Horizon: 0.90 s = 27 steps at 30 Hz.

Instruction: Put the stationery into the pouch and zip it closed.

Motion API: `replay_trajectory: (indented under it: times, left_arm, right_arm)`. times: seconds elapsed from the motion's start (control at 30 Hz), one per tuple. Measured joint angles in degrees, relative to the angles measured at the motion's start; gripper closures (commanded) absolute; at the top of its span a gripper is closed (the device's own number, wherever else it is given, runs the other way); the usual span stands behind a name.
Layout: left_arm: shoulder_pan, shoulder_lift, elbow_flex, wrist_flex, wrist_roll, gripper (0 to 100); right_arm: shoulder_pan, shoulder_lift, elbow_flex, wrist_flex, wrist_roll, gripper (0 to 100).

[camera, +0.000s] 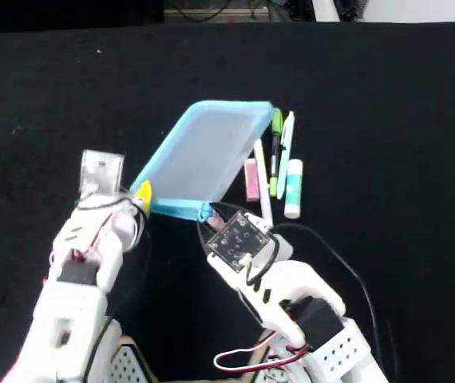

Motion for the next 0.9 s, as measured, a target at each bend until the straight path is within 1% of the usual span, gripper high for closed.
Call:
replay_trajectory:
  times: [0.17, 0.3, 0.4, 0.5, 0.67, 0.8, 0.9]
  left_arm:
    - [0.97, 17.23, -7.12, -0.09, 0.09, 83]
    - [4.48, 24.09, -9.67, -0.09, 0.0, 83]
    - [7.74, 24.88, -10.02, -0.09, -0.09, 83]
    - [8.97, 24.97, -10.02, -0.09, -0.09, 83]
    - [9.85, 24.97, -10.02, -0.09, 0.09, 83]
    - [11.96, 24.97, -10.02, -0.09, 0.0, 83]
    - [12.4, 25.05, -10.02, -0.09, 2.2, 83]
  right_arm:
    - [0.0, 0.0, 0.26, -1.93, 0.0, 98.7]
    - [0.0, -0.09, 2.99, -7.47, 0.0, 98.7]
    - [0.0, -0.09, 5.8, -12.48, 0.0, 98.5]
    - [0.0, -0.09, 7.74, -15.65, 0.0, 98.5]
    - [-0.18, -0.53, 8.0, -16.62, 0.0, 98.5]
    - [-2.55, -0.62, 8.0, -16.79, 0.0, 98.5]
    - [-3.78, -0.62, 8.0, -16.79, 0.0, 98.5]
